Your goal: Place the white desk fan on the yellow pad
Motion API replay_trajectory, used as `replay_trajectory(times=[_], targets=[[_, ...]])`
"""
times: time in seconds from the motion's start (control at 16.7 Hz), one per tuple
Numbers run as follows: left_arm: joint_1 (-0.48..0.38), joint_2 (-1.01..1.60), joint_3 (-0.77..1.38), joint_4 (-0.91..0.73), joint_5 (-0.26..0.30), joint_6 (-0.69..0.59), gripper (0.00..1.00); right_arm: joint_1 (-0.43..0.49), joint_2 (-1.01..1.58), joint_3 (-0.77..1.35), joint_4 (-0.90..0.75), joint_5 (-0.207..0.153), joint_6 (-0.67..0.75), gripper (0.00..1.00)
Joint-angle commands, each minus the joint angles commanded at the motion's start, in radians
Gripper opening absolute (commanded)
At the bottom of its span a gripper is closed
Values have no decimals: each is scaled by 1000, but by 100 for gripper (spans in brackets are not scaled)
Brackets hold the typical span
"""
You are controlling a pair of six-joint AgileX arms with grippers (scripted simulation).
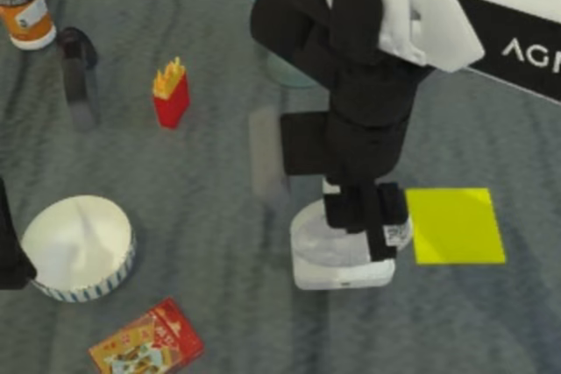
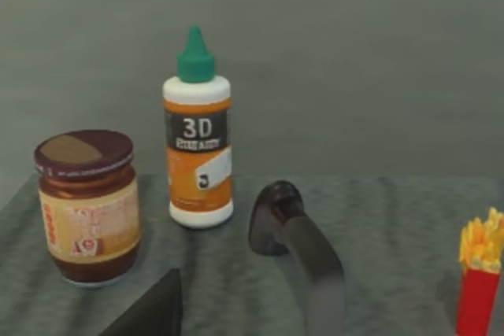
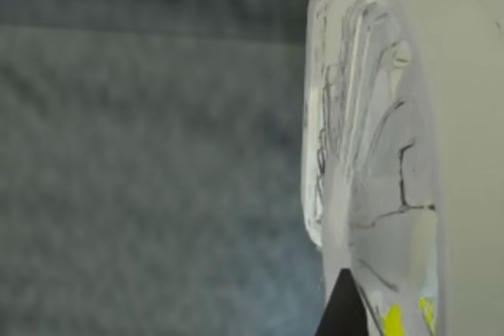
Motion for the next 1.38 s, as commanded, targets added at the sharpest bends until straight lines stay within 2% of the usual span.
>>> replay_trajectory(times=[0.48, 0.66, 1.02, 1.14, 1.38], targets=[[0, 0, 0, 0, 0, 0, 100, -20, -6, 31, -37, 0, -13, 0], [0, 0, 0, 0, 0, 0, 100, -114, -34, 3, -38, -1, -93, 0], [0, 0, 0, 0, 0, 0, 100, -374, -110, -72, -40, -4, -314, 0], [0, 0, 0, 0, 0, 0, 100, -405, -122, -82, -40, -5, -344, 0], [0, 0, 0, 0, 0, 0, 100, -401, -118, -78, -40, -4, -342, 0]])
